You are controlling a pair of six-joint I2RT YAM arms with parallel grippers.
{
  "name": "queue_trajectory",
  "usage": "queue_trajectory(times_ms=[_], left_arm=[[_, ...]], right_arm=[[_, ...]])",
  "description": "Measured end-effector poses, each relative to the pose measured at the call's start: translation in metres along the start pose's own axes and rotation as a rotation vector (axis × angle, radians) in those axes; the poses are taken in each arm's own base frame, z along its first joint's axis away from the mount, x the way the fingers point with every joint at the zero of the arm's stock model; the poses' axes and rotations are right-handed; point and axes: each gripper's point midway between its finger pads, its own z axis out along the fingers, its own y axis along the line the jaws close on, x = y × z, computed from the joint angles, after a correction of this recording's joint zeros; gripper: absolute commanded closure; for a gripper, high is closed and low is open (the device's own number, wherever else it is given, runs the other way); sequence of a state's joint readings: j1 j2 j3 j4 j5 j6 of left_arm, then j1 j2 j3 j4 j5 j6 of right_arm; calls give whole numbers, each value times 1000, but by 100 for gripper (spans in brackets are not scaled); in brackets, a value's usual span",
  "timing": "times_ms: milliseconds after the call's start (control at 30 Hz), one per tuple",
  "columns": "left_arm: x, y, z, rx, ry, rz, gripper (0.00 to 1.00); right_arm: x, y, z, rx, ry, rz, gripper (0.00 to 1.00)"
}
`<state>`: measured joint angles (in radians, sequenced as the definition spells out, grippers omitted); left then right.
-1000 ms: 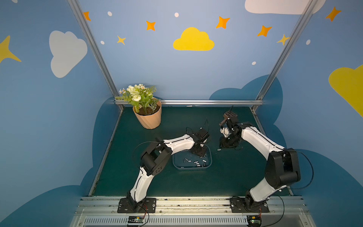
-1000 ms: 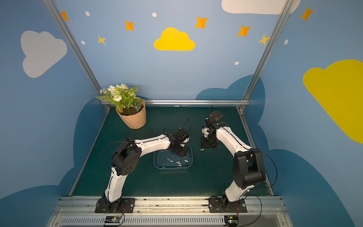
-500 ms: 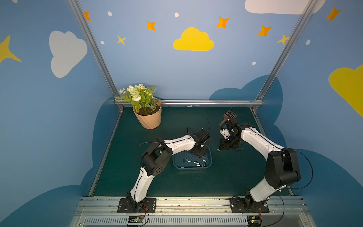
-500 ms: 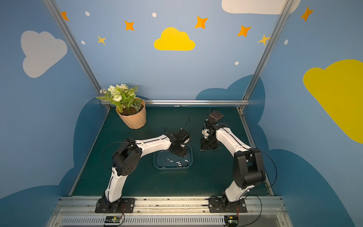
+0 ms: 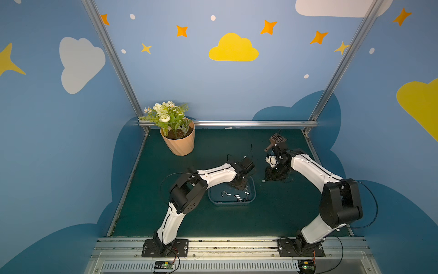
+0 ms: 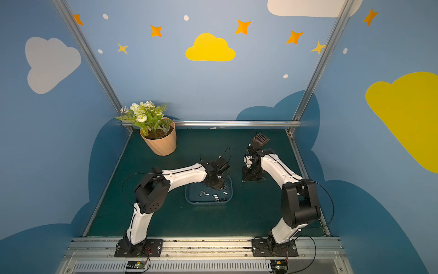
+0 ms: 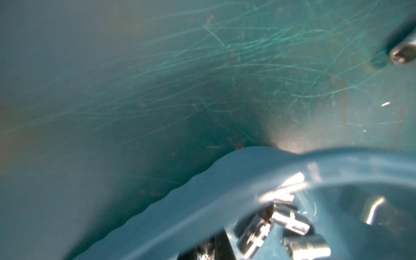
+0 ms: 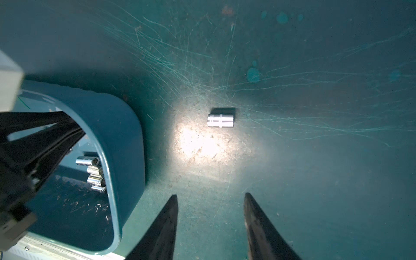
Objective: Take out the socket from the storage box
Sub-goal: Pick up the socket head from the storage box, then place the socket head at the center of the board.
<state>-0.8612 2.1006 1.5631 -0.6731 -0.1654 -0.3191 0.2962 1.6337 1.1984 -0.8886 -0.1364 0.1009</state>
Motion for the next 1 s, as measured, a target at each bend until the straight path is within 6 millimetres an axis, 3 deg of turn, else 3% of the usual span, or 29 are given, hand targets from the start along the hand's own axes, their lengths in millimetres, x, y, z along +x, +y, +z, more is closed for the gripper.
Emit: queue_trajectory(times_ms=[100, 300, 433, 533, 633, 800, 1000], left_arm=[[-6, 5, -19, -14, -35, -5, 91], [-26, 19, -92, -7, -191, -40, 90], [-25, 45, -143, -5, -295, -108, 88], [-15, 78, -160, -33, -329, -177, 88], [4, 118, -158, -81, -315, -259, 87], [37, 176, -138, -155, -239, -387, 88], [57, 208, -109, -177, -145, -456, 88]], right_arm=[[0, 0, 0, -1, 0, 0, 51], [0, 1, 0, -5, 1, 0, 52], [-2, 2, -2, -7, -3, -2, 53], [-3, 6, -5, -10, -15, -15, 53], [-5, 12, -13, -15, -38, -33, 53], [-8, 22, -25, -23, -76, -60, 53], [-6, 27, -26, -28, -80, -72, 53]])
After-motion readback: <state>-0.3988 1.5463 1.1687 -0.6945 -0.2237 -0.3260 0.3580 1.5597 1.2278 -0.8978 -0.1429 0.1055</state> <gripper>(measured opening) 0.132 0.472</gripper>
